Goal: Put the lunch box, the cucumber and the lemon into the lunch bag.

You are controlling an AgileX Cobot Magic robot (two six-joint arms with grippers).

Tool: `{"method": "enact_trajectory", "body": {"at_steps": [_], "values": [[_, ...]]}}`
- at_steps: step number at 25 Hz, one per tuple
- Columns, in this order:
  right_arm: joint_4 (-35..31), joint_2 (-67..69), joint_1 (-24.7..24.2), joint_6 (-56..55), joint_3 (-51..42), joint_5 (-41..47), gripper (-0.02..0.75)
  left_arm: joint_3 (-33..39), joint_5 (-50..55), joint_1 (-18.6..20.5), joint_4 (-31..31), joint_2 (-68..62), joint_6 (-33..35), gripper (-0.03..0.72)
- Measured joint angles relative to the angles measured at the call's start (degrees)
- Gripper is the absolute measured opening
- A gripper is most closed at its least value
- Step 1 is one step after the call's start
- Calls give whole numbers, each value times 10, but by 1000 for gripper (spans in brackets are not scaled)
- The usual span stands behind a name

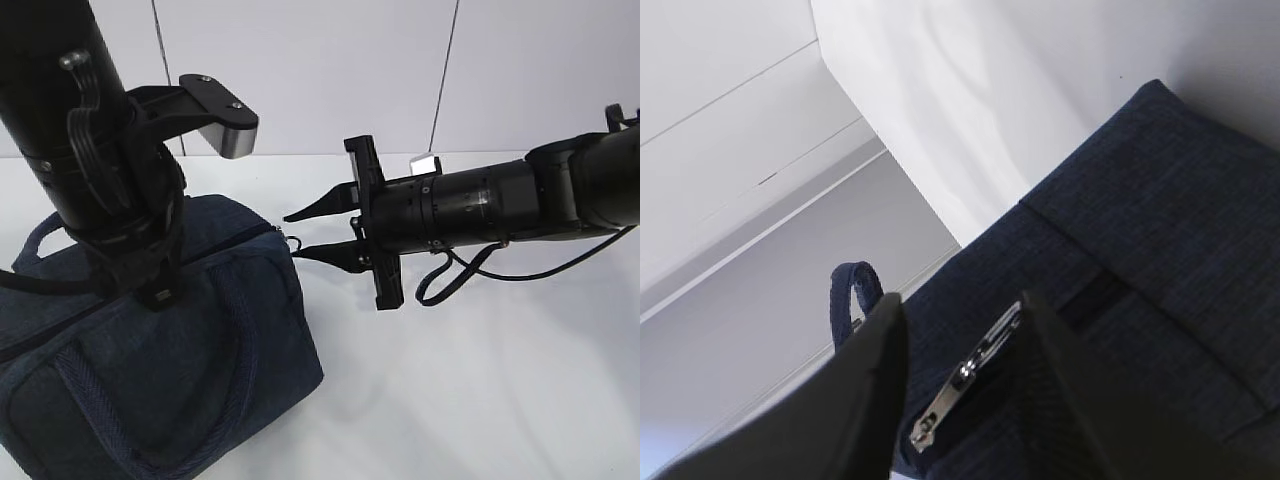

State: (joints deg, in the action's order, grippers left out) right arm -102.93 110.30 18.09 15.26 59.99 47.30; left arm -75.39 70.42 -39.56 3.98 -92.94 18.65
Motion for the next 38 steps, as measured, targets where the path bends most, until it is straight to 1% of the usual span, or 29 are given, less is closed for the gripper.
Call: {"method": "enact_trajectory", "body": {"at_steps": [6,11,22,25,29,38], "values": [[0,0,18,-1,0,-16,264,0,0,0,0,0,0,-1],[0,0,18,-2,1,-32,264,0,0,0,0,0,-1,-1],[-1,0,18,-2,23,-35,265,0,0,0,-1,0,-1,-1],[-1,0,27,-2,23,-36,264,0,0,0,-1,0,-1,-1],[-1,0,38,-2,23,-43,250,0,0,0,-1,0,-1,-1],[-1,0,38,-2,23,-48,237,0,0,0,-1,0,-1,-1]]}}
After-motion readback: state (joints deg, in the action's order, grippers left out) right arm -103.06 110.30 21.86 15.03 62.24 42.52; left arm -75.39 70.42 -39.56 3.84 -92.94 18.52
